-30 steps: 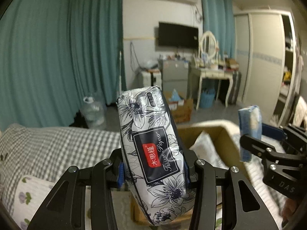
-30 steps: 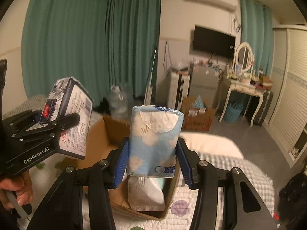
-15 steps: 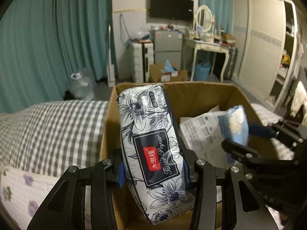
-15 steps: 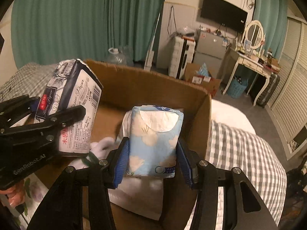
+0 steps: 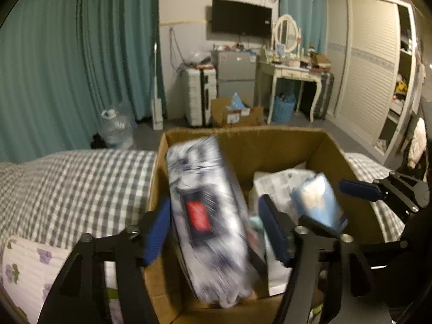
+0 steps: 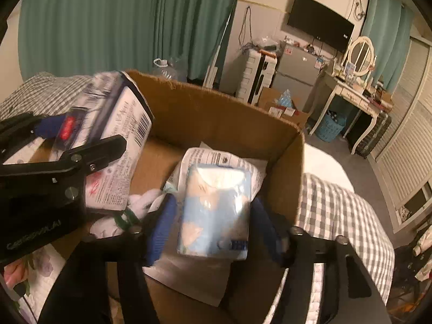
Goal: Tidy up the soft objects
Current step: 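Open both grippers to drop the two tissue packs into the box, then move both grippers back toward the remaining white items on the quilt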
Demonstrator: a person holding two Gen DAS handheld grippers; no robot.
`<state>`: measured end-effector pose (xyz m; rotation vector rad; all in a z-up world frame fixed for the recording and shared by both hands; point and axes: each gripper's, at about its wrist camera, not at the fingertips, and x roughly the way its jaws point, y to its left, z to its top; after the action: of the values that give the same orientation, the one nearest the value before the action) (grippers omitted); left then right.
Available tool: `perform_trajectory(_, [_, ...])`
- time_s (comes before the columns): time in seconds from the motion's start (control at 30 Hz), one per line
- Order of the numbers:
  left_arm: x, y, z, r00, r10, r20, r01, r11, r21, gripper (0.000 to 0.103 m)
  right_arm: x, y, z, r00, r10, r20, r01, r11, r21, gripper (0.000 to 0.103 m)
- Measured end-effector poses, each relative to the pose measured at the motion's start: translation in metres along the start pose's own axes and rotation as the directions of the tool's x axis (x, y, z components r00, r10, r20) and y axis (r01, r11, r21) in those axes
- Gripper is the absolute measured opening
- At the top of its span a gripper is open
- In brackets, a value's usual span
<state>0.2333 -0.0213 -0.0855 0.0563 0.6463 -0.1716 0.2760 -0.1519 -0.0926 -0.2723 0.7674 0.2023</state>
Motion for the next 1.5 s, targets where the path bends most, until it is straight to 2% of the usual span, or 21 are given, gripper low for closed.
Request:
perform_trajectory(0.07, [-0.012,0.000,0.004,0.999,0.013,0.034,-0.013,1.000,-0.004,0.085,-0.009,0.001,0.002,1.000,-0.009,0.025,0.009,1.000,-0.006,0.069])
perform_trajectory(0.13, [-0.026,0.004,0.009,0.997,0.015,0.073,-0.014,1.000,-0.021,0.086,-0.020,0.002,0.004,0.998,-0.021,0.051,0.022,1.000,-0.009,0.070])
perform_trajectory(0.27, [-0.054,0.015,0.019,0.992,0.021,0.127,-0.014,0.998,-0.054,0.086,-0.049,0.001,0.007,0.991,-0.060,0.122,0.060,0.998,-0.001,0.080])
perform_trajectory(0.47, [-0.095,0.029,0.029,0.982,0.062,0.179,-0.046,0.995,-0.091,0.087,-0.101,-0.009,0.018,0.970,-0.093,0.226,0.078,0.994,0.072,0.092])
perform_trajectory(0.67, [-0.141,0.038,0.032,0.970,0.096,0.223,-0.072,0.991,-0.112,0.088,-0.146,-0.017,0.022,0.949,-0.126,0.288,0.096,0.989,0.115,0.098])
perform_trajectory(0.73, [-0.155,0.039,0.033,0.965,0.105,0.239,-0.078,0.990,-0.119,0.095,-0.163,-0.019,0.022,0.941,-0.130,0.311,0.093,0.987,0.131,0.103])
perform_trajectory(0.77, [-0.163,0.037,0.032,0.961,0.110,0.253,-0.081,0.989,-0.125,0.102,-0.174,-0.021,0.020,0.936,-0.127,0.327,0.085,0.986,0.141,0.103])
perform_trajectory(0.8, [-0.169,0.037,0.032,0.958,0.113,0.265,-0.081,0.988,-0.129,0.103,-0.181,-0.023,0.018,0.933,-0.124,0.337,0.078,0.986,0.145,0.103])
perform_trajectory(1.2, [-0.249,0.019,0.024,0.928,0.111,0.357,-0.070,0.990,-0.125,0.103,-0.275,-0.011,0.001,0.891,-0.118,0.439,0.050,0.985,0.163,0.103])
perform_trajectory(1.5, [-0.291,0.017,0.012,0.917,0.131,0.376,-0.075,0.984,-0.159,0.103,-0.332,-0.002,-0.016,0.873,-0.128,0.471,0.058,0.986,0.159,0.103])
